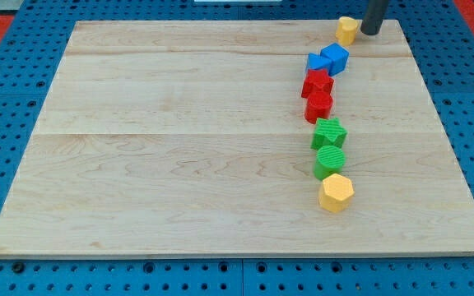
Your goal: Push the yellow heart towards the blue cube
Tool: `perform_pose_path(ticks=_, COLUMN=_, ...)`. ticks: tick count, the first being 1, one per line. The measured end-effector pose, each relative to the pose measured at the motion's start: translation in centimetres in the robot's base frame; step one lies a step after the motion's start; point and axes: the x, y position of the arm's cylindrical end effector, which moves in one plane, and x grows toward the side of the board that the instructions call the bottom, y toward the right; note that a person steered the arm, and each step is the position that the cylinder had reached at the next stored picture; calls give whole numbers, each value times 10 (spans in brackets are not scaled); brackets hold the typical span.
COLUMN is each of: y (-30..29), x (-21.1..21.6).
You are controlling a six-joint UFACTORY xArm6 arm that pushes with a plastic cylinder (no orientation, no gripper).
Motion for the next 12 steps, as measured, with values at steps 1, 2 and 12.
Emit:
perform_pose_path(ticks=1, y=0, x=8)
perform_pose_path(ticks=2, y=-17, x=8)
perform_pose_path(ticks=12, y=17, x=-30)
